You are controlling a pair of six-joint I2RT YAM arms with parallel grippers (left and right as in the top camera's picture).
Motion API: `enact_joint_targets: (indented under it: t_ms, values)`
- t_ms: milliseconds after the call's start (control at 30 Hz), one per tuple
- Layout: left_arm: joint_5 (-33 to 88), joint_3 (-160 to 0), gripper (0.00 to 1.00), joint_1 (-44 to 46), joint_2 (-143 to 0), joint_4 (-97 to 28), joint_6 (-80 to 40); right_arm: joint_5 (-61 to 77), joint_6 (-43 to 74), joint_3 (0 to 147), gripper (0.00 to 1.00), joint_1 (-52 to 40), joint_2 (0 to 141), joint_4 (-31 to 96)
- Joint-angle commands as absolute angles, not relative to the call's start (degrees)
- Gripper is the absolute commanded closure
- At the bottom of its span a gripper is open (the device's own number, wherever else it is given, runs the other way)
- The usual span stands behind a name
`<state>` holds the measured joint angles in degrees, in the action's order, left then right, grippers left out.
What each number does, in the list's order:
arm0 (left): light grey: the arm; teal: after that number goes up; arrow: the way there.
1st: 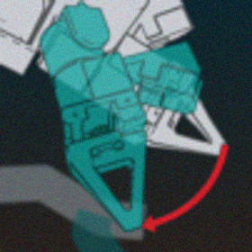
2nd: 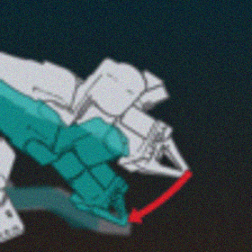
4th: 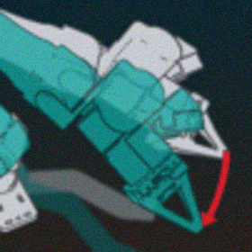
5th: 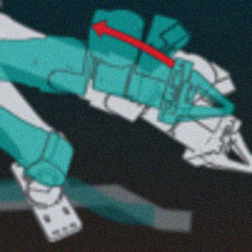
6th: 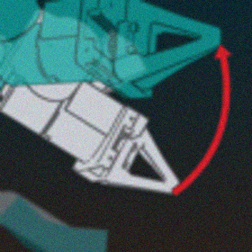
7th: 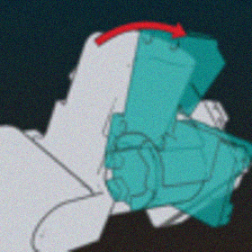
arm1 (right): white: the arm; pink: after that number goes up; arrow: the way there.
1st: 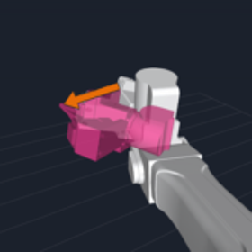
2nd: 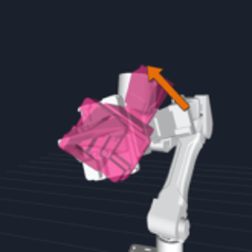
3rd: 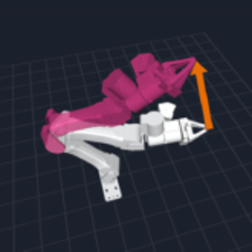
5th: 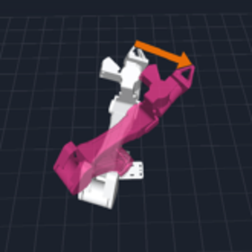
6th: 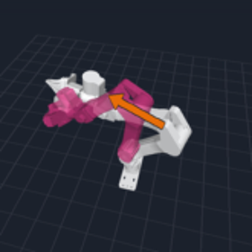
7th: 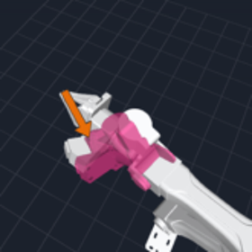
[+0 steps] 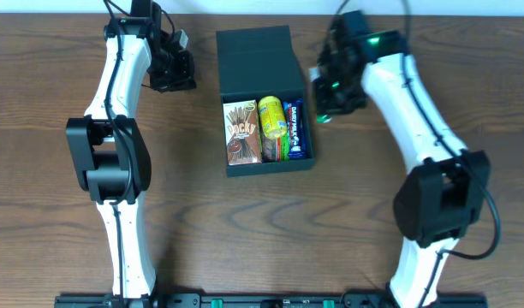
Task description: Pack container
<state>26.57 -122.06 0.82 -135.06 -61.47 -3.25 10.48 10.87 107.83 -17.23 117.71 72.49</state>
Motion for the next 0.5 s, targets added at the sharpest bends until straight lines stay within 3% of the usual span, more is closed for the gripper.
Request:
enact_joint_targets:
  t_ms: [0,167,367,400,467]
  values:
    - [26.37,-122.30,0.94,0.78,-135.24,-61.65,-3.88,10.98,14.04,108.47,0.81,-20.12,117.25,74.24]
    - [26.39,-122.30,0.94,0.78,-135.24,-61.69,-3.88,10.98,21.04,106.89,0.85,-23.35,117.25,77.10]
    - [26.39,-122.30,0.94,0.78,-135.24,-61.89,-3.86,11.00,22.74,106.17,0.82,-24.99,117.30,76.62]
    - [26.39,-122.30,0.94,0.78,-135.24,-61.89,-3.86,11.00,22.74,106.17,0.75,-25.26,117.30,76.49]
    - [26.37,-122.30,0.94,0.78,-135.24,-61.89,-3.86,10.98,22.72,106.17,0.38,-25.65,117.30,76.20]
